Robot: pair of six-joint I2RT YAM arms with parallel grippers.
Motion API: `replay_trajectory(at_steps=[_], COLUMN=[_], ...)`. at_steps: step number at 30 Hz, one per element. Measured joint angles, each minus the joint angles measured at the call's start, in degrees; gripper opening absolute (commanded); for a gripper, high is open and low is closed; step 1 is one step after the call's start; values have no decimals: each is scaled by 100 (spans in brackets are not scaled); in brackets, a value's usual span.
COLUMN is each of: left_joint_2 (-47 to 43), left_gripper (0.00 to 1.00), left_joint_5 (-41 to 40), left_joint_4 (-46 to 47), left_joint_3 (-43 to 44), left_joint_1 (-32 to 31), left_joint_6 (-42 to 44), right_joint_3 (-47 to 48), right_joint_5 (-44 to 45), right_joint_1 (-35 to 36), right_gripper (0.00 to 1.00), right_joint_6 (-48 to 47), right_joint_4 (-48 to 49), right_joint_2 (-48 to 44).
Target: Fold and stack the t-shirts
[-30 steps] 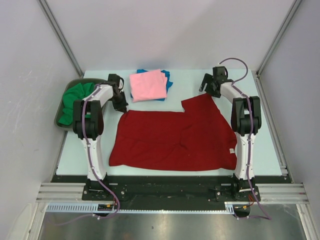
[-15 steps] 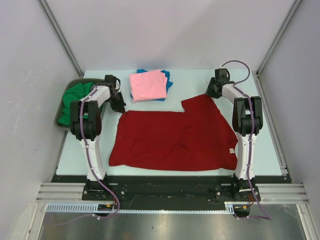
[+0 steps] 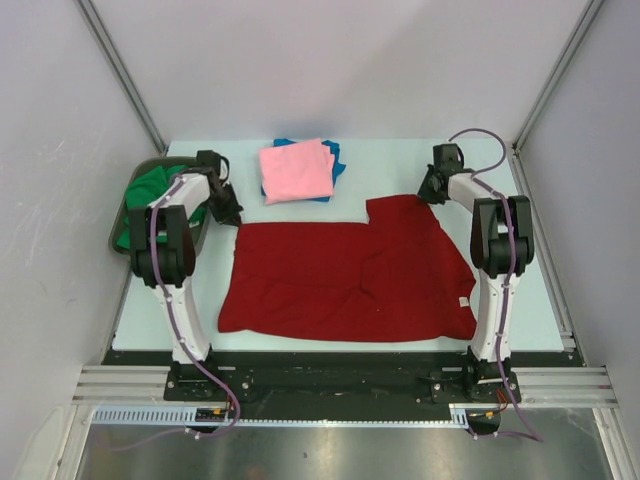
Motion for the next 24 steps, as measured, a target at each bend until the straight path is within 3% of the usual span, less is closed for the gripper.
replay_trajectory(at_steps=[7, 14, 24], left_joint_2=[-863, -1952, -3375], left_gripper=[0, 0, 0], left_joint_5=[-11, -66, -308], left_joint_4=[59, 286, 649], left_joint_3=[-363, -1075, -3117], left_joint_1=[81, 48, -2], left_joint_6=[-59, -105, -299], right_joint_3=[-1250, -1930, -3204], right_joint_5=[101, 299, 656], right_joint_1=[-39, 85, 350], right_gripper=[0, 0, 0], right_joint_6=[20, 37, -4], right_joint_4=[-129, -188, -737], right_joint_2=[-1274, -2876, -5261])
